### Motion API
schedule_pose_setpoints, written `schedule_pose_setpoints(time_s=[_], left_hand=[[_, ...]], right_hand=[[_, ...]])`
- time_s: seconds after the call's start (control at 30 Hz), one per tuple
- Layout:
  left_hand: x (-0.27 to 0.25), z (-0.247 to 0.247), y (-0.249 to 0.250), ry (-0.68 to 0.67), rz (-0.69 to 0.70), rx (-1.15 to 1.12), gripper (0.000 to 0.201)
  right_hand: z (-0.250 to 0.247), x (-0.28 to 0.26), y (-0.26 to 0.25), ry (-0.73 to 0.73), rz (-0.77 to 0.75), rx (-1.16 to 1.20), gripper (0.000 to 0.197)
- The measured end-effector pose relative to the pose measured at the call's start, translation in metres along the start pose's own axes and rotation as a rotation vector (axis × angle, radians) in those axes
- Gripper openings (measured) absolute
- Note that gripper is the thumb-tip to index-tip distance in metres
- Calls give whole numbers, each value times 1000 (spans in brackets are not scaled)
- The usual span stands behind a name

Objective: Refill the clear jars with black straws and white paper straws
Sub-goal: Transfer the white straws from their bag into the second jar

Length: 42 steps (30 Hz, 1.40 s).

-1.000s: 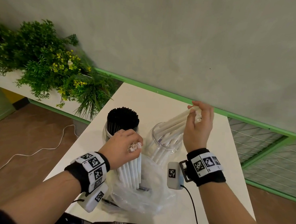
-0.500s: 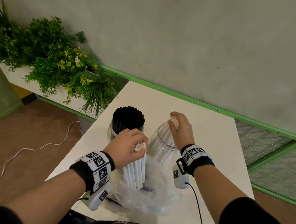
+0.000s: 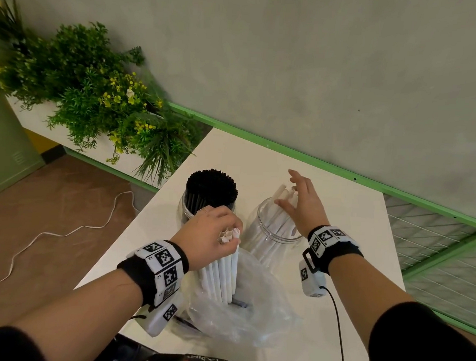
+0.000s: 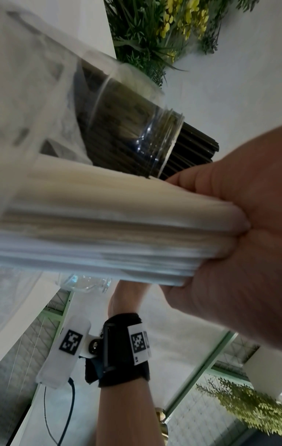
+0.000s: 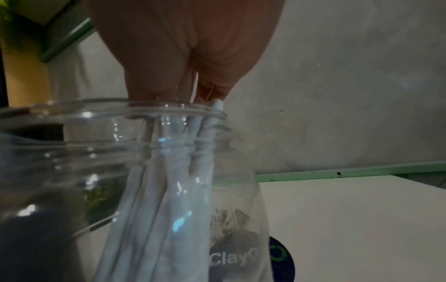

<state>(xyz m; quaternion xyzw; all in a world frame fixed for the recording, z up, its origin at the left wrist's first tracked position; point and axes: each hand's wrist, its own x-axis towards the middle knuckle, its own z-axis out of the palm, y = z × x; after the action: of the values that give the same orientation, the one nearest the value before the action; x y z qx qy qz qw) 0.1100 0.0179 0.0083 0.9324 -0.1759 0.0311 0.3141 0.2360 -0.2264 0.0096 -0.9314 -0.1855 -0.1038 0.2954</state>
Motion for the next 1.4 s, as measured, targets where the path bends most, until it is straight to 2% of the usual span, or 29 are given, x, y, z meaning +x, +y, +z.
schedule_pose_setpoints(time_s=[0.1, 0.17, 0.23, 0.37, 0.47, 0.57, 0.7, 0.8, 1.0, 1.1, 1.17, 1.23, 1.4], left_hand=[[0, 0, 0, -2, -4, 3, 38], [0, 0, 1, -5, -3, 1, 39], [0, 0, 1, -1, 2, -8, 39], [0, -1, 2, 7, 7, -11, 40], [1, 0, 2, 7, 5, -5, 40], [1, 0, 2, 5, 4, -2, 40], [0, 0, 1, 6, 2, -7, 40], [0, 0, 1, 7, -5, -7, 41], [1, 0, 1, 4, -10, -8, 40], [1, 1, 1, 5, -5, -5, 39], [2, 1, 1, 9, 0, -4, 38], [2, 1, 2, 12, 0, -9, 38], [1, 1, 2, 22, 3, -7, 38]], right_hand=[[-4, -2, 4, -17, 116, -27, 77], [-5, -3, 7, -39, 181, -5, 71], [-4, -5, 9, -13, 171, 35, 60], [-6, -8, 10, 165, 111, 107, 39], [-8, -7, 12, 142, 92, 84, 32], [-7, -7, 15, 70, 111, 99, 31], [-8, -13, 15, 122, 128, 172, 33], [-5, -21, 14, 32, 70, 124, 35], [-4, -23, 15, -16, 54, 91, 70], [-1, -8, 14, -119, -5, 5, 81], [5, 3, 13, -179, -30, -59, 79], [13, 8, 12, -175, -39, -120, 70], [23, 4, 10, 13, -99, -93, 50]])
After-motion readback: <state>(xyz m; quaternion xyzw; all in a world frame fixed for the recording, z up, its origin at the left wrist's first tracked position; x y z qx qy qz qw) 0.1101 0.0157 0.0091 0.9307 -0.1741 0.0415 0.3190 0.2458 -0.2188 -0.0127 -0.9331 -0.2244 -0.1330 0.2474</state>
